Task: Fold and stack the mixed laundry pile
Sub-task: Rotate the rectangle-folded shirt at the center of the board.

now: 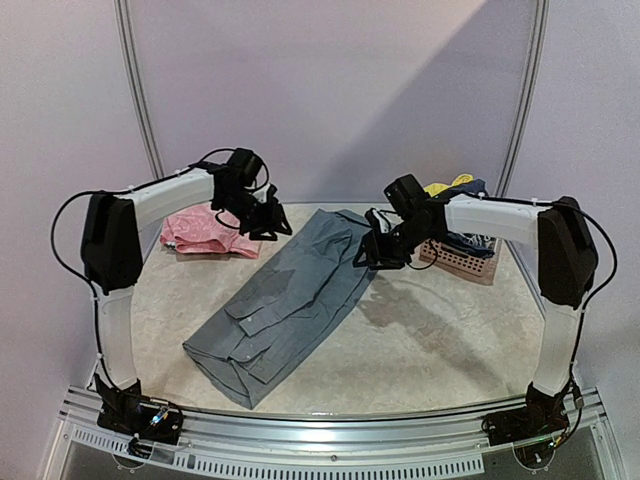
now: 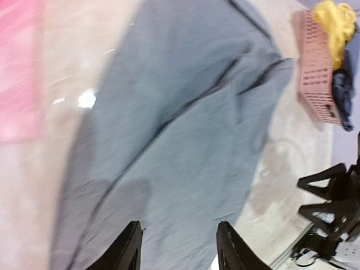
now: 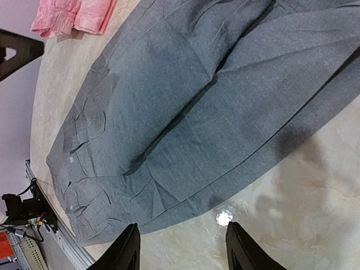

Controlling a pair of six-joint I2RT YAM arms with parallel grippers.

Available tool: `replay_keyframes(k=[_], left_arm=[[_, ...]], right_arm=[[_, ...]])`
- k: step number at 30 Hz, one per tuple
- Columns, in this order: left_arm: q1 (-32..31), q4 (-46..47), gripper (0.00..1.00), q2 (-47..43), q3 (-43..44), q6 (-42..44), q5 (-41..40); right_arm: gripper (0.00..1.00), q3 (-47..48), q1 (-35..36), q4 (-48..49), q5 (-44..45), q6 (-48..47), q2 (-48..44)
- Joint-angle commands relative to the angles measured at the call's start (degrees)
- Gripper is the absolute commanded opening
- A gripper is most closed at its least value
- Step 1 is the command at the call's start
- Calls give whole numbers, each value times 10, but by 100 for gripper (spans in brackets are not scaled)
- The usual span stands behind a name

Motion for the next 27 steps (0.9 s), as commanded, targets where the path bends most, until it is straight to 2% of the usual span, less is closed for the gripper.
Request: replay_keyframes(k=[1, 11, 27], left_arm=[[31, -74, 46, -49, -97, 71, -73], [88, -73, 46, -135, -280, 100, -115], [106, -61, 40, -147, -388, 100, -103]], right_arm=[[53, 24, 6, 14, -36, 13, 46], [51, 65, 7, 1, -67, 29, 120], [41, 141, 0, -48, -74, 15, 205]])
